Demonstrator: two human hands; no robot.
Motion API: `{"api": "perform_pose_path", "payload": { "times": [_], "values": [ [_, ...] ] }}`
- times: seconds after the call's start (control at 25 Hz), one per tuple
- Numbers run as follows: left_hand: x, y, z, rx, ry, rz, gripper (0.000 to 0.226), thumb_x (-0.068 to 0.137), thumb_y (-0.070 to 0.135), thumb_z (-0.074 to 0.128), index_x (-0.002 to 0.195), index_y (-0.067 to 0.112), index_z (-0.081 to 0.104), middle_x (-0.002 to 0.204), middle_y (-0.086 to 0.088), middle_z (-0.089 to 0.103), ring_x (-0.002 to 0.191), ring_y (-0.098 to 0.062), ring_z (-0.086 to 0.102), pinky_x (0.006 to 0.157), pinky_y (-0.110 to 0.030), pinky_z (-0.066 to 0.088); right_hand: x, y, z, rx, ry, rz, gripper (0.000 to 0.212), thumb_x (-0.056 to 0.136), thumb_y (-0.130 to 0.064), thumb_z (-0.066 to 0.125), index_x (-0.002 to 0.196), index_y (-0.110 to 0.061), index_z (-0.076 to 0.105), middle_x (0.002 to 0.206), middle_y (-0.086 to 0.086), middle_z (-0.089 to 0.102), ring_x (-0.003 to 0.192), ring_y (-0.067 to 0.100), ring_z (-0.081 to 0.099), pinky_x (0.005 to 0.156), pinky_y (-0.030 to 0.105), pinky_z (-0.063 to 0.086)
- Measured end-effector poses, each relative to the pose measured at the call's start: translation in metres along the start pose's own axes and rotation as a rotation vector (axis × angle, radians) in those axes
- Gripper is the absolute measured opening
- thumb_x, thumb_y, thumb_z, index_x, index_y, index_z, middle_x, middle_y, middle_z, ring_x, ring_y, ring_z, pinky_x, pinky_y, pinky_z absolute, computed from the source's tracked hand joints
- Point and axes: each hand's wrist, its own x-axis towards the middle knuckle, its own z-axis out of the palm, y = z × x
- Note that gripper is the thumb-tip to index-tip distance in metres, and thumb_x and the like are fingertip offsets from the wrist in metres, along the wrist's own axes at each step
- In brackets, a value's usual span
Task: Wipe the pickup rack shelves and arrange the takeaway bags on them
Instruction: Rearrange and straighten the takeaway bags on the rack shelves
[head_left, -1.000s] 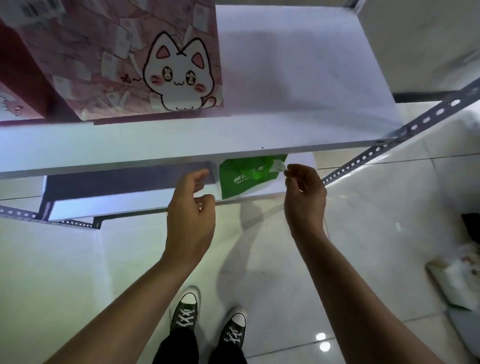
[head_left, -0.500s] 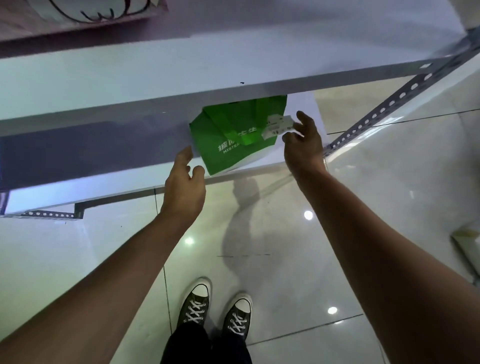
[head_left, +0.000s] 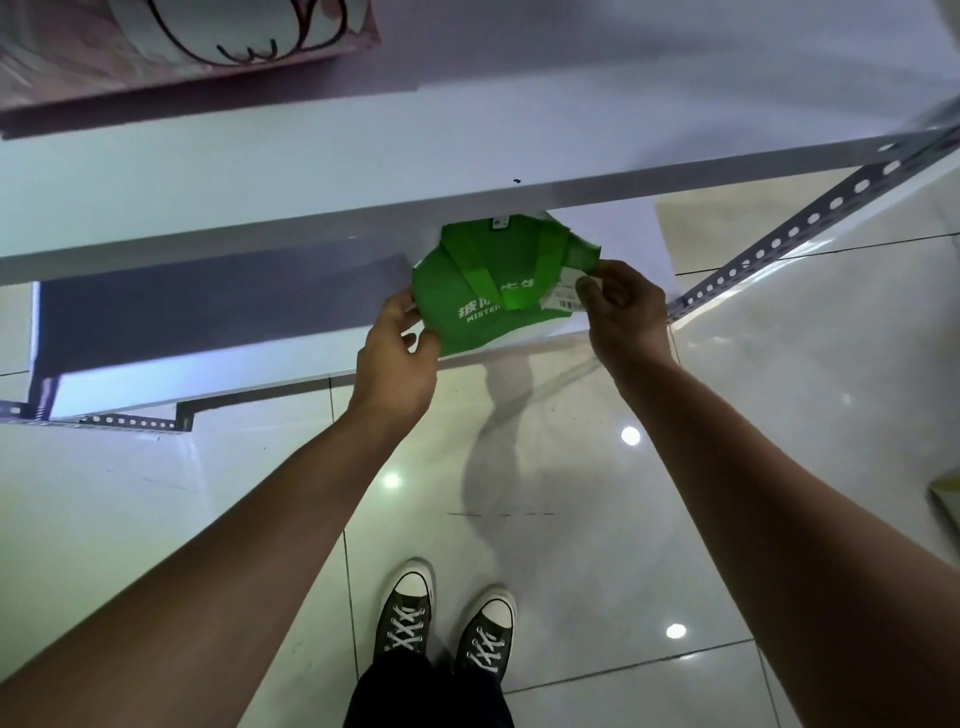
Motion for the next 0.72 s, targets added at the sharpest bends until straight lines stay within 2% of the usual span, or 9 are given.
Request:
{"api": "perform_pose_path", "payload": {
  "times": [0.12, 0.24, 0.36, 0.44, 0.6, 0.72],
  "values": [
    [-0.007, -0.005, -0.001, 0.019, 0.027, 0.004, 0.038, 0.093, 0.019, 0.060, 0.131, 0.026, 0.055, 0.119, 0.009, 0.066, 0.099, -0.017, 0.066, 0.081, -0.029, 0.051, -0.015, 0.008, -0.004, 0.002, 0.039, 0.039, 0.010, 0.090, -0.021, 0.066, 0.097, -0.023, 0.073, 0.089, -0.005, 0.074, 0.090, 0.015, 0.071, 0.087, 0.042, 0.057],
    [-0.019, -0.009, 0.000, 0.073, 0.024, 0.039, 0.026, 0.094, 0.019, 0.057, 0.119, 0.023, 0.063, 0.104, 0.006, 0.069, 0.085, -0.016, 0.068, 0.070, -0.025, 0.048, -0.035, 0.017, -0.009, 0.020, 0.038, 0.088, 0.008, 0.089, -0.021, 0.066, 0.092, -0.024, 0.073, 0.087, -0.002, 0.075, 0.089, 0.019, 0.071, 0.085, 0.048, 0.058],
    [-0.033, -0.013, -0.004, 0.124, -0.005, 0.067, 0.019, 0.096, 0.013, 0.051, 0.103, 0.015, 0.069, 0.089, -0.004, 0.071, 0.079, -0.031, 0.067, 0.076, -0.039, 0.055, -0.061, 0.022, -0.017, 0.032, 0.071, 0.132, 0.010, 0.090, -0.024, 0.062, 0.086, -0.027, 0.071, 0.085, -0.004, 0.074, 0.087, 0.020, 0.071, 0.082, 0.049, 0.058],
    [-0.047, -0.015, -0.010, 0.159, -0.021, 0.078, 0.020, 0.097, 0.014, 0.050, 0.095, 0.012, 0.069, 0.081, -0.009, 0.070, 0.077, -0.034, 0.066, 0.077, -0.048, 0.056, -0.083, 0.022, -0.024, 0.037, 0.095, 0.158, 0.012, 0.091, -0.024, 0.059, 0.090, -0.023, 0.071, 0.085, -0.001, 0.073, 0.087, 0.024, 0.068, 0.081, 0.050, 0.057],
    [-0.090, -0.012, -0.029, 0.142, -0.076, 0.000, 0.021, 0.099, 0.017, 0.048, 0.100, 0.020, 0.069, 0.097, -0.002, 0.072, 0.091, -0.028, 0.067, 0.081, -0.051, 0.057, -0.125, 0.012, -0.044, 0.091, 0.101, 0.180, 0.013, 0.095, -0.019, 0.058, 0.095, -0.017, 0.071, 0.085, 0.002, 0.071, 0.090, 0.028, 0.067, 0.083, 0.052, 0.056],
    [-0.132, -0.006, -0.051, 0.151, -0.132, -0.036, 0.018, 0.100, 0.017, 0.047, 0.097, 0.016, 0.065, 0.096, -0.004, 0.073, 0.092, -0.031, 0.068, 0.081, -0.053, 0.055, -0.156, -0.008, -0.062, 0.142, 0.081, 0.185, 0.010, 0.095, -0.016, 0.062, 0.095, -0.014, 0.071, 0.084, 0.006, 0.071, 0.090, 0.033, 0.068, 0.079, 0.054, 0.057]
  ]
}}
